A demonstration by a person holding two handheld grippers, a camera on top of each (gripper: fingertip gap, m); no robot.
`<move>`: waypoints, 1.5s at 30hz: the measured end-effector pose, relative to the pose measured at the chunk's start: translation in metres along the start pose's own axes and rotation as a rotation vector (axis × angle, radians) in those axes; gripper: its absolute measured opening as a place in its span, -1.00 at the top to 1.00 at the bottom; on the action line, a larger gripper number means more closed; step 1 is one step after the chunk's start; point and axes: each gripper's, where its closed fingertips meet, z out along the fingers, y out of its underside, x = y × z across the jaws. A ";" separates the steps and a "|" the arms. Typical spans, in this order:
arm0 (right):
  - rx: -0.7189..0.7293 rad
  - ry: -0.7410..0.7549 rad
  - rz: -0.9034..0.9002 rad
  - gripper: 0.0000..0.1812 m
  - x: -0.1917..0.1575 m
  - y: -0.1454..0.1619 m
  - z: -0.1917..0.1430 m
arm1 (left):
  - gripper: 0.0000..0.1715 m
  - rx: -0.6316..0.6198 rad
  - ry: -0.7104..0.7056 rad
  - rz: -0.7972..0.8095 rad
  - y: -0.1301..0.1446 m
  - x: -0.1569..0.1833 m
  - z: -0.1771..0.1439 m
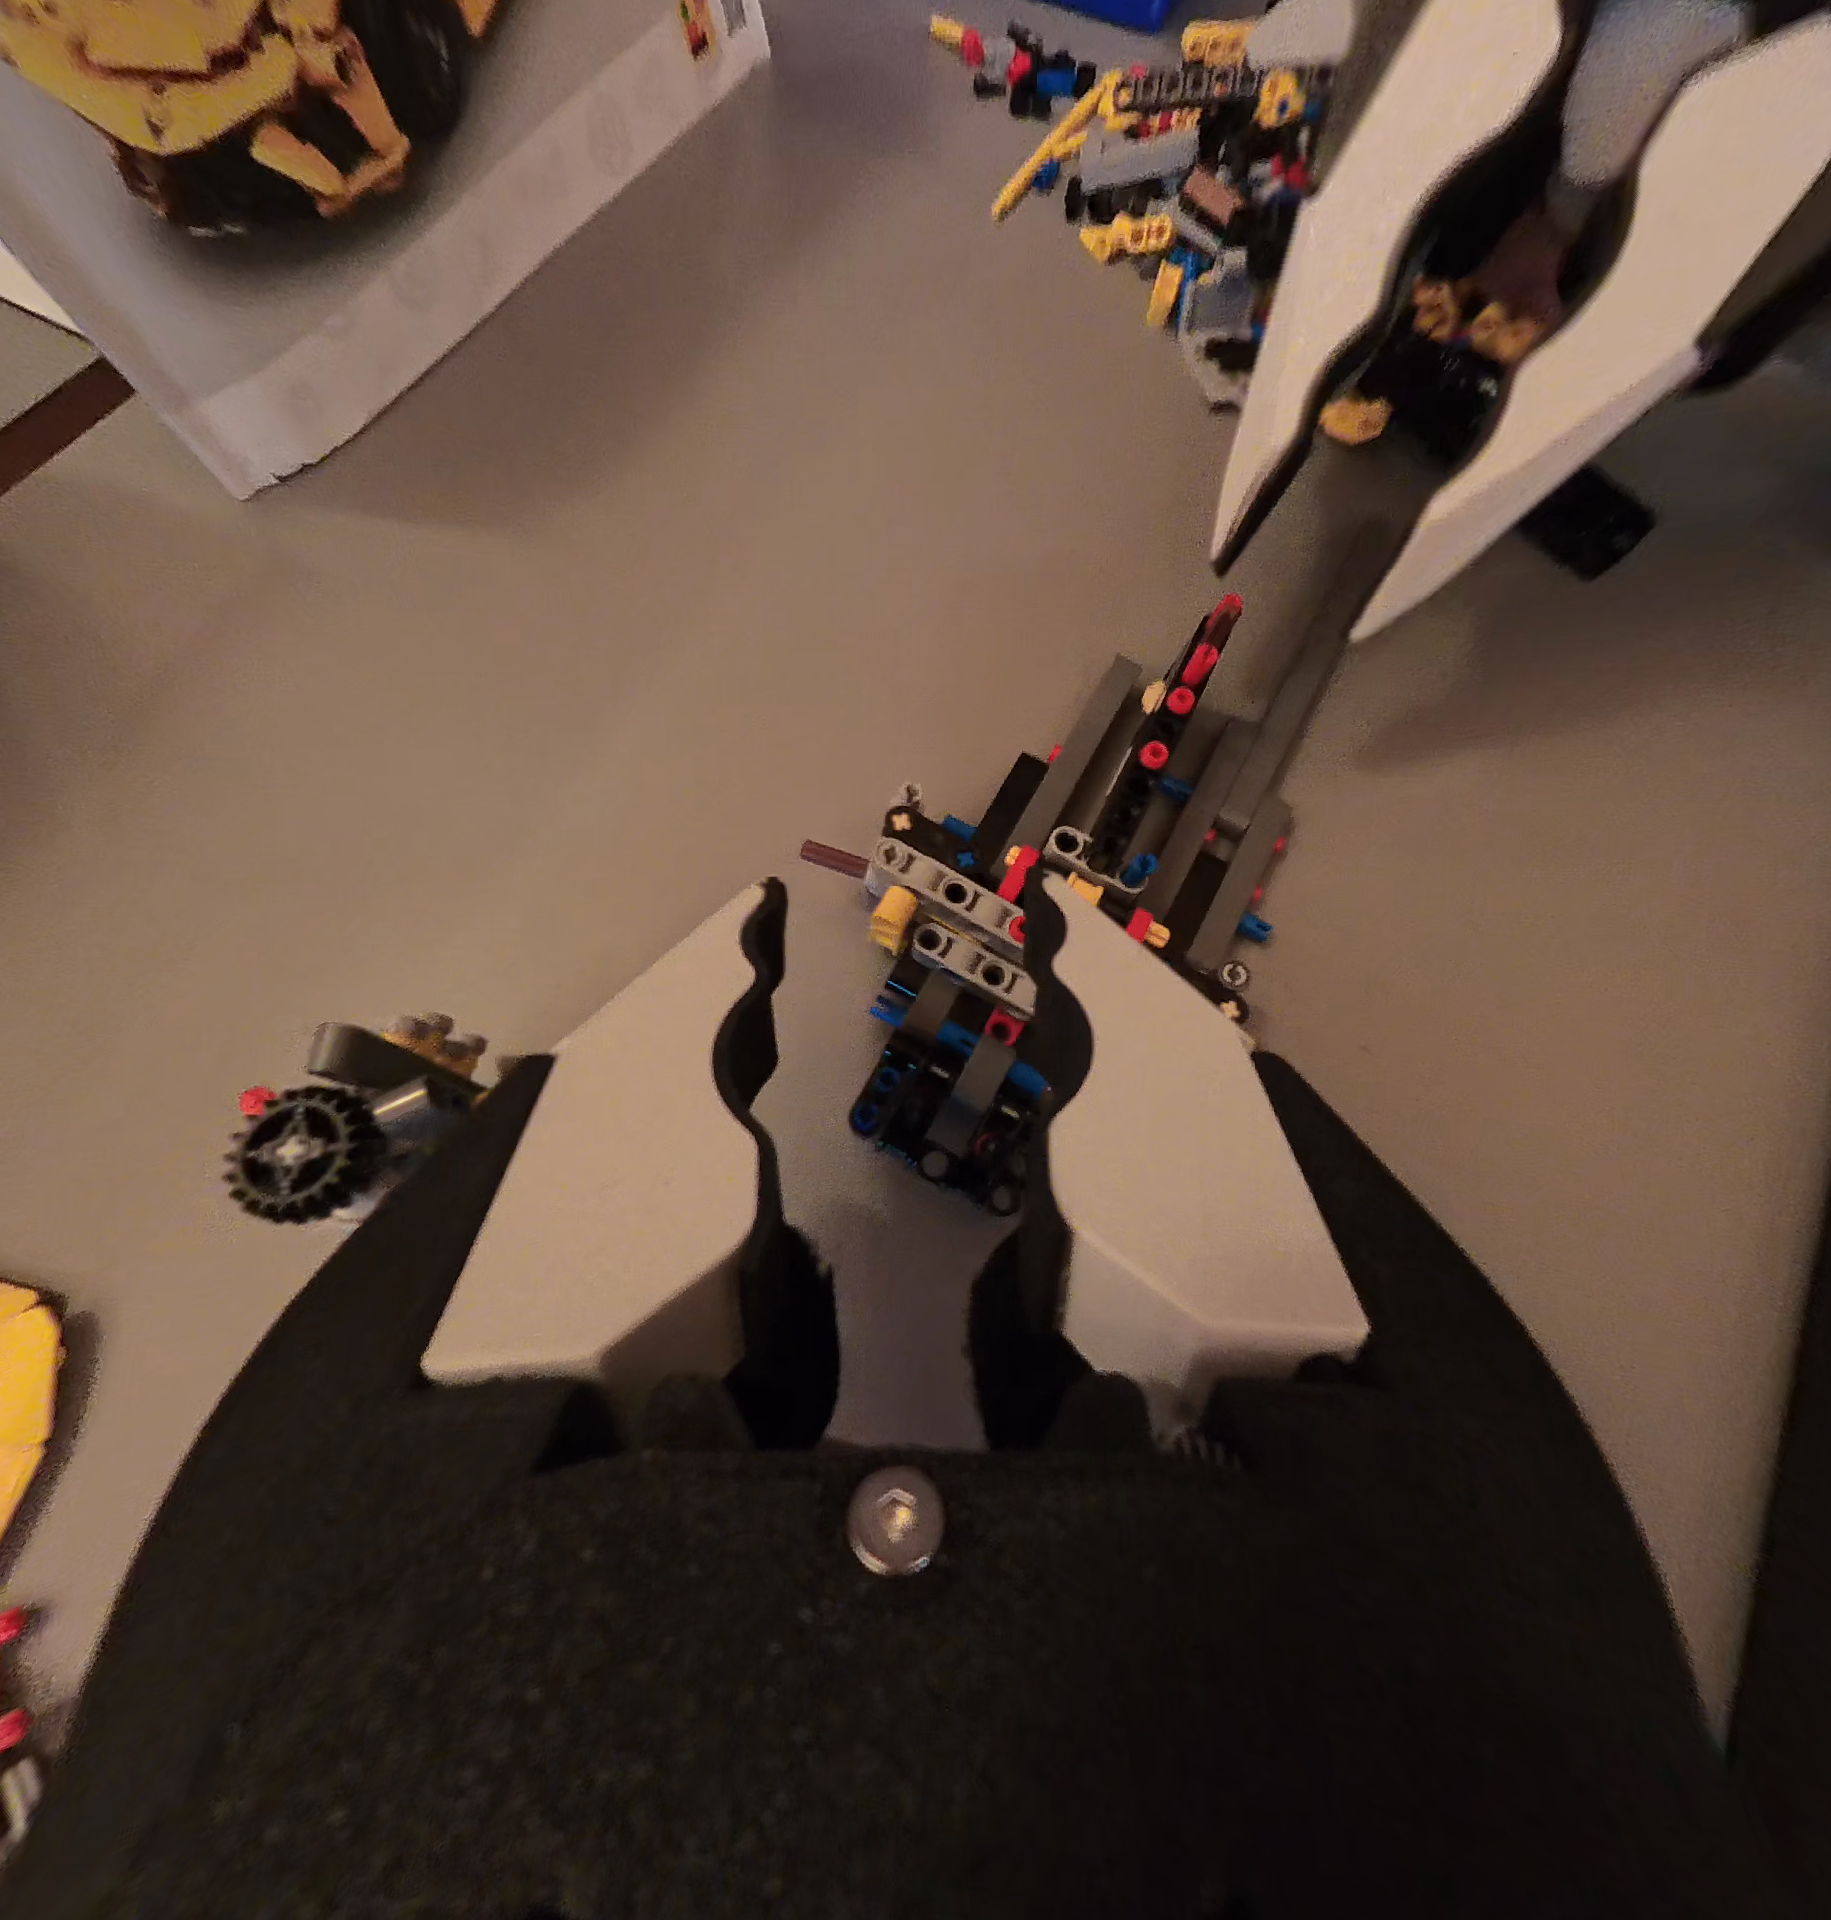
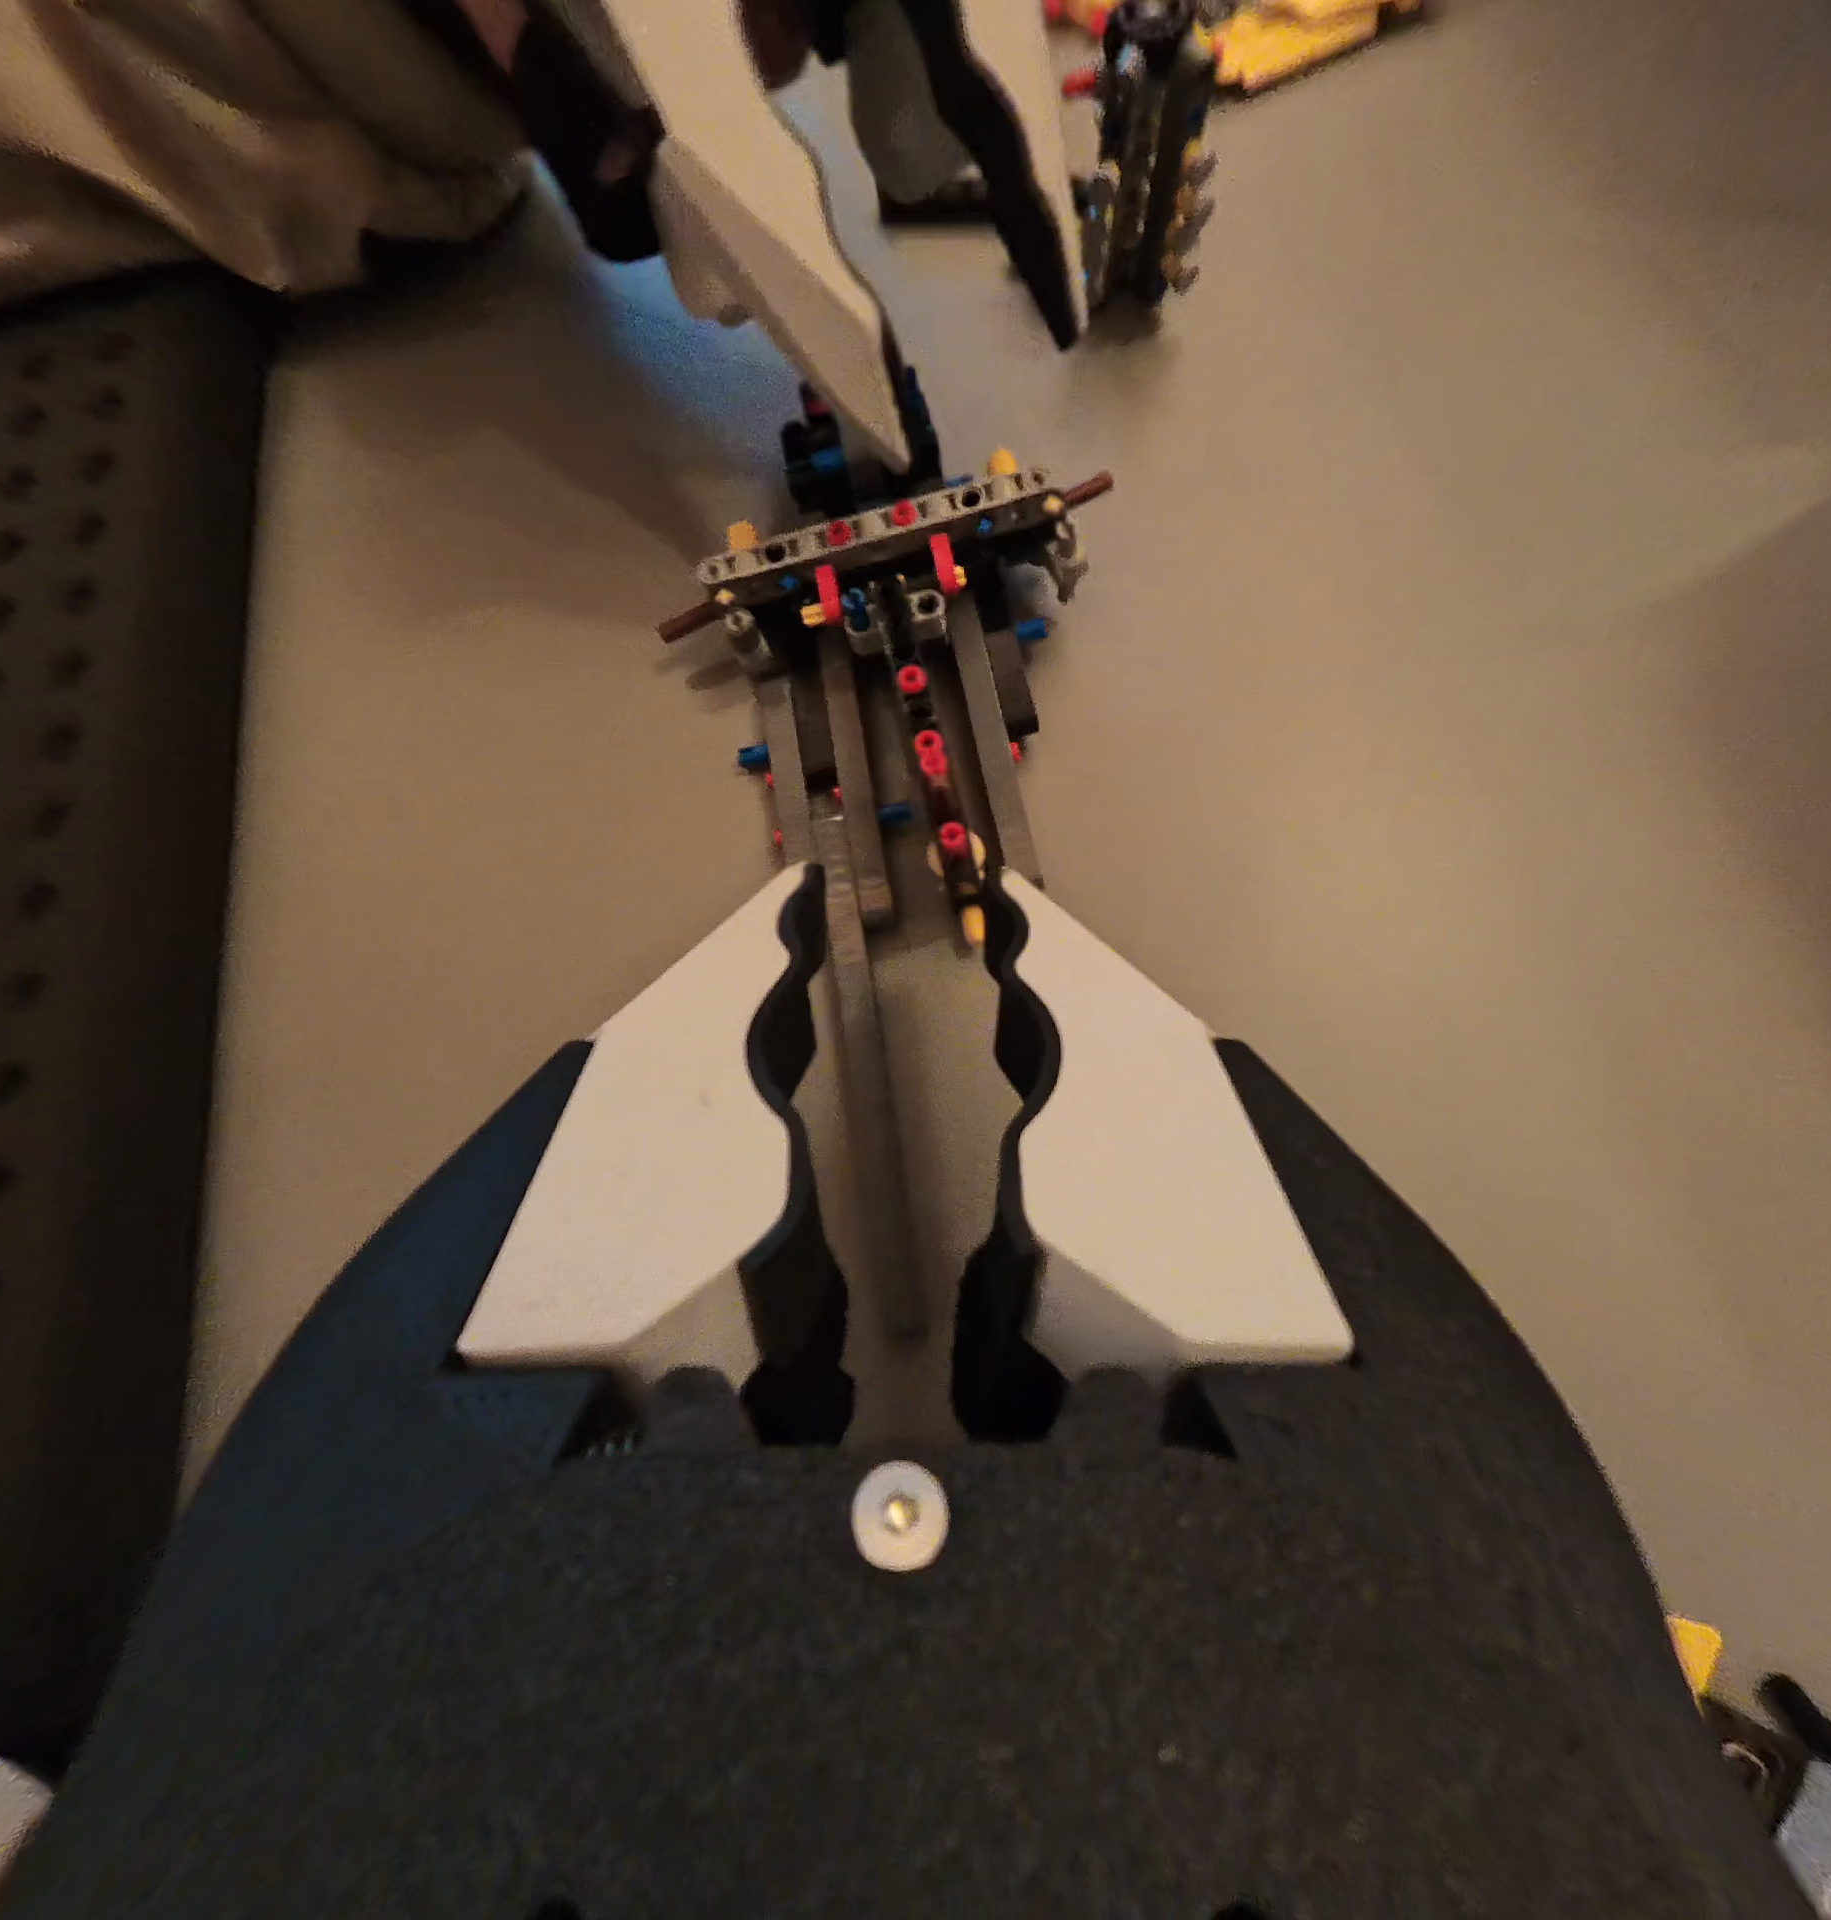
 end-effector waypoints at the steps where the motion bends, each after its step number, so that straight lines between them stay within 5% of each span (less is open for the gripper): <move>1: 0.039 0.006 -0.026 0.68 -0.004 0.000 0.000 | 0.46 -0.005 0.039 -0.021 0.002 0.003 -0.001; 4: 0.095 -0.037 -0.062 0.61 -0.023 0.000 0.009 | 0.46 -0.074 0.101 -0.047 0.017 0.008 0.006; 8: -0.058 -0.006 -0.090 0.61 -0.018 0.021 0.014 | 0.46 -0.092 0.134 -0.060 0.020 0.013 0.007; 11: -0.069 0.012 -0.061 0.63 -0.011 0.026 0.014 | 0.46 -0.005 0.084 -0.011 0.001 0.010 -0.003; 13: -0.083 0.002 -0.065 0.68 -0.016 0.023 0.017 | 0.46 0.043 0.150 0.055 -0.008 0.029 -0.008; 16: -0.062 -0.017 -0.123 0.82 -0.035 0.001 0.019 | 0.33 -0.041 0.142 0.139 0.007 0.042 0.004; 20: -0.057 0.057 -0.226 0.67 -0.044 -0.012 0.038 | 0.22 -0.051 0.153 0.112 0.012 0.043 0.015; 28: -0.116 0.077 -0.212 0.65 -0.040 -0.006 0.055 | 0.37 -0.037 0.081 0.160 0.014 0.037 0.015; 34: -0.109 0.297 -0.432 0.66 -0.045 -0.007 0.054 | 0.38 -0.036 0.031 0.182 0.013 0.036 0.016; 38: -0.080 0.469 -0.474 0.82 -0.032 -0.009 0.046 | 0.35 0.065 0.010 0.042 -0.010 0.019 0.006; 45: -0.126 0.180 -0.246 0.91 -0.054 0.021 0.038 | 0.34 -0.091 0.148 -0.130 0.024 0.016 0.011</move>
